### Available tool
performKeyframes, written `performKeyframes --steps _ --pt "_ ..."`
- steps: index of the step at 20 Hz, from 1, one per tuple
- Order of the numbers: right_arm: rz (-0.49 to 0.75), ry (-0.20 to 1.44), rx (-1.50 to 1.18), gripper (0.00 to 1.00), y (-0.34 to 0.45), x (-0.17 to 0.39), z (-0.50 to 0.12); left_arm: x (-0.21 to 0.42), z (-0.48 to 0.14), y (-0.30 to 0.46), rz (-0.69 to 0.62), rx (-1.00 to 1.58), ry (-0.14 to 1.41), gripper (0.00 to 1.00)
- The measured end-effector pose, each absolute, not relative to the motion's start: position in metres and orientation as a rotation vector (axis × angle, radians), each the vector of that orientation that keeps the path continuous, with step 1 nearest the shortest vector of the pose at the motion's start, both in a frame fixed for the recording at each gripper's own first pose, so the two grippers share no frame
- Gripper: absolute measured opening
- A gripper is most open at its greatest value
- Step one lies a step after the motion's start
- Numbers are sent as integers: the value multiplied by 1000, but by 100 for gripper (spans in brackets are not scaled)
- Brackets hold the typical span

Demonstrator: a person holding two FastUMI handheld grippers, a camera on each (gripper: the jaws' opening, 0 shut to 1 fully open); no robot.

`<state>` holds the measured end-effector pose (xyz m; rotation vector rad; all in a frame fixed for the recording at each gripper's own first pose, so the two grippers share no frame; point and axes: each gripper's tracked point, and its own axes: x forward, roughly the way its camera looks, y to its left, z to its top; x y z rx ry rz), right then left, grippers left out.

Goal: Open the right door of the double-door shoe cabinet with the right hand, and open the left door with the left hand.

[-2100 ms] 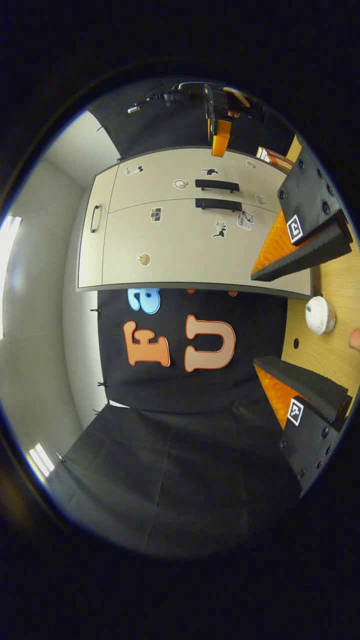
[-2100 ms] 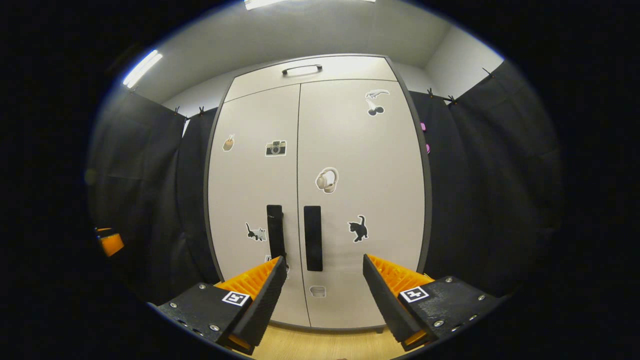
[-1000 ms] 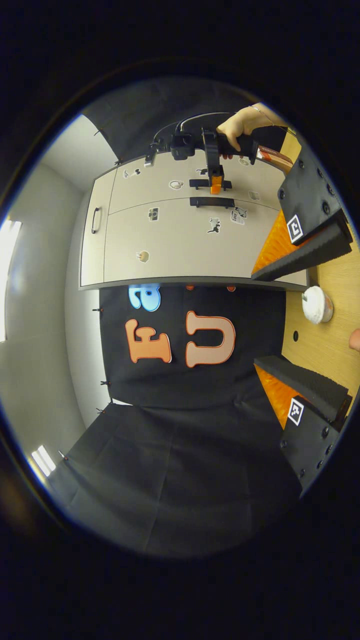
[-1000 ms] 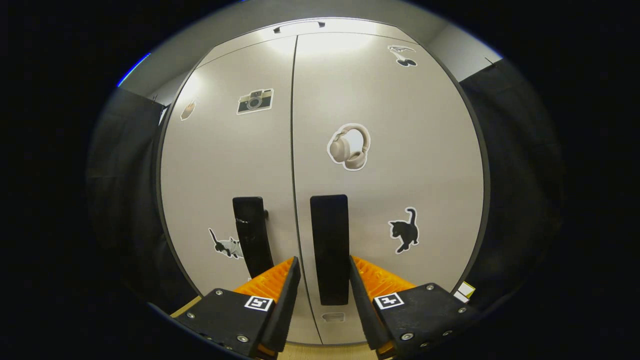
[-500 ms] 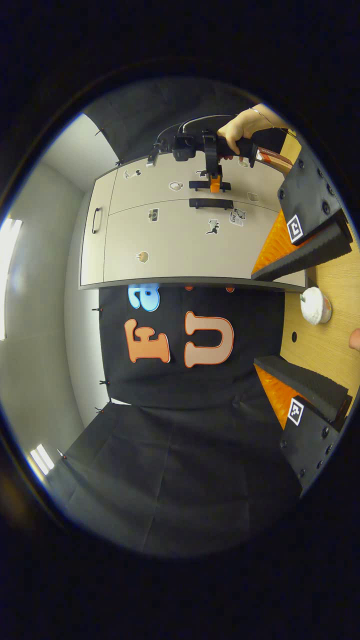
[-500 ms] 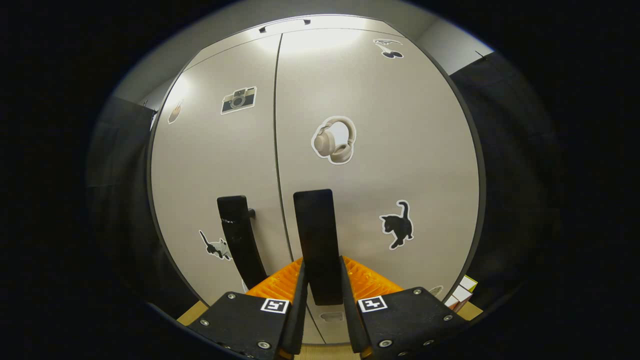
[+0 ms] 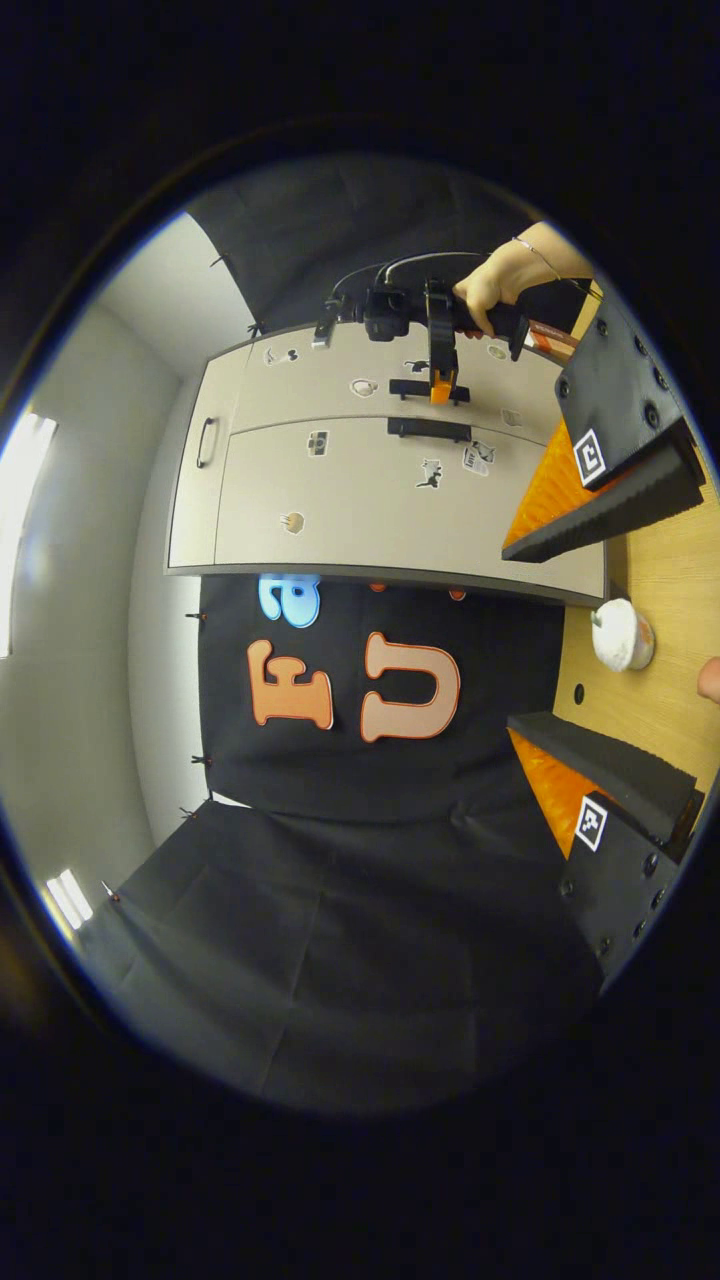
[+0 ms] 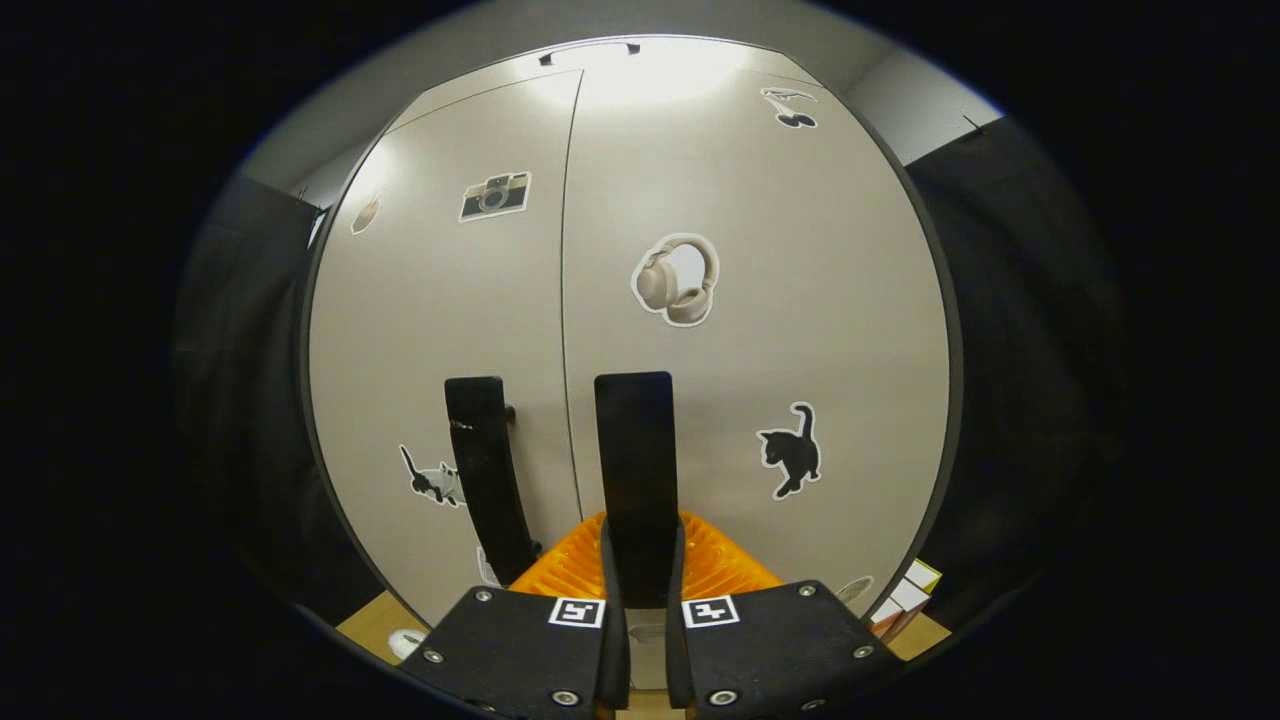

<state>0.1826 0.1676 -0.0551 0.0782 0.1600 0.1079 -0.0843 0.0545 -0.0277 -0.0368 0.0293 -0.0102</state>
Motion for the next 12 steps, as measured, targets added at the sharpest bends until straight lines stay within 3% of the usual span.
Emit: performKeyframes --steps 5,12 --pt "199 164 92 10 159 154 -52 -92 -24 49 -18 -31 13 96" --pt "226 169 60 10 146 131 -49 -95 -32 30 -40 -32 39 98"
